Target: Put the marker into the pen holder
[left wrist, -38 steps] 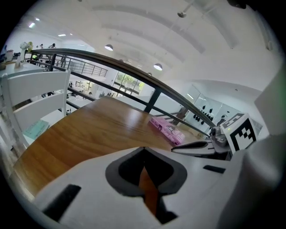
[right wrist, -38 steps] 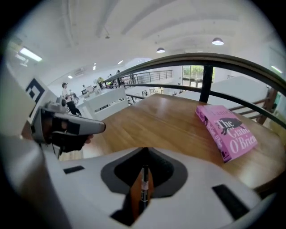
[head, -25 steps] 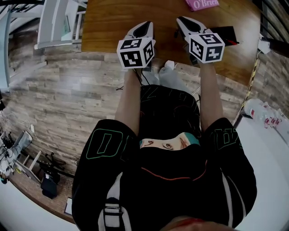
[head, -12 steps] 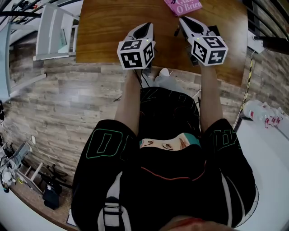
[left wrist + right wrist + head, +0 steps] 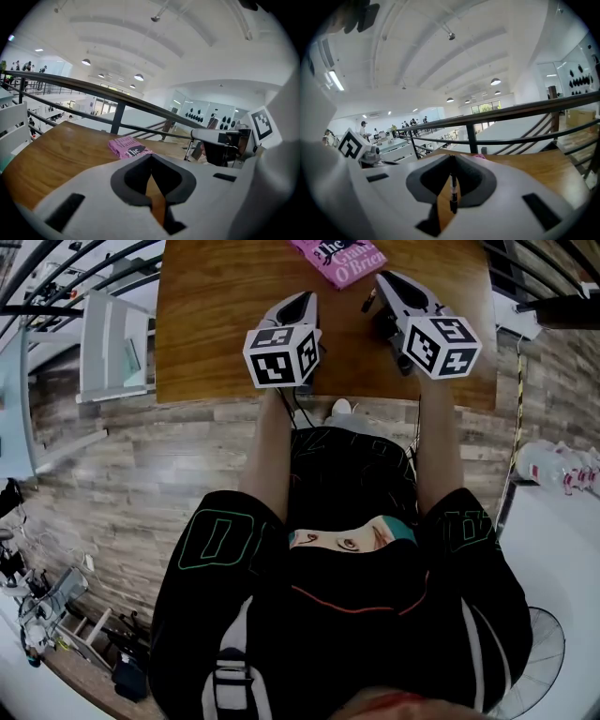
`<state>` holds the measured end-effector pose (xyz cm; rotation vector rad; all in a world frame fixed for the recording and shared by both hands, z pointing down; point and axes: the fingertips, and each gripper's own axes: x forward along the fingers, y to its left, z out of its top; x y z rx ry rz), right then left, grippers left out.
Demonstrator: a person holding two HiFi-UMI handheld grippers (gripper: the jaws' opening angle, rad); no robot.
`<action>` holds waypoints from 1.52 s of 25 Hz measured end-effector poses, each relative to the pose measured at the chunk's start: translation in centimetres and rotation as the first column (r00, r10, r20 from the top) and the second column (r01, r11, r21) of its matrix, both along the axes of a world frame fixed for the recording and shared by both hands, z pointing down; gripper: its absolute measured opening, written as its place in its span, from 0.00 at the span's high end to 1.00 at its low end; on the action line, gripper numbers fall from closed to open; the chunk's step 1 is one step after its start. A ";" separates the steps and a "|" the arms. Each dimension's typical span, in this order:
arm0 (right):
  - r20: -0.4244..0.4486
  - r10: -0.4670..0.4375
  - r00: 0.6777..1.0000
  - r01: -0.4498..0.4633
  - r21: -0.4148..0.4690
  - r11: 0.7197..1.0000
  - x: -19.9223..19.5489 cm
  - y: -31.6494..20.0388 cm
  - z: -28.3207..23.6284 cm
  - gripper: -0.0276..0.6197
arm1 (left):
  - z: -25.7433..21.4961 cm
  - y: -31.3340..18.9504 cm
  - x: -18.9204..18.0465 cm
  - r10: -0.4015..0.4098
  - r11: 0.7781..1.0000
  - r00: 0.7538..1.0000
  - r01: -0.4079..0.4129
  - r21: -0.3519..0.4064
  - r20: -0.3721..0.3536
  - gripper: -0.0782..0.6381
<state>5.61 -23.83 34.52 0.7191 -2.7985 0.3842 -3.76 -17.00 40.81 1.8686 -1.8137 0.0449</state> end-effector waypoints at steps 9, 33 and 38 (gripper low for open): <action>0.050 0.099 0.994 -0.101 0.024 0.995 4.8 -2.9 -1.8 0.90 | -1.7 -3.2 3.4 0.086 0.996 0.995 -0.087 0.020 0.050 0.88; 0.031 0.221 0.975 -0.217 -0.091 0.972 13.5 -6.0 4.1 0.89 | 0.9 -4.7 10.4 0.142 0.989 0.986 -0.137 -0.061 0.084 0.88; -0.001 0.216 0.976 -0.215 -0.108 0.971 13.2 -5.8 6.0 0.89 | 2.0 -3.8 10.2 0.128 0.989 0.988 -0.120 -0.086 0.088 0.88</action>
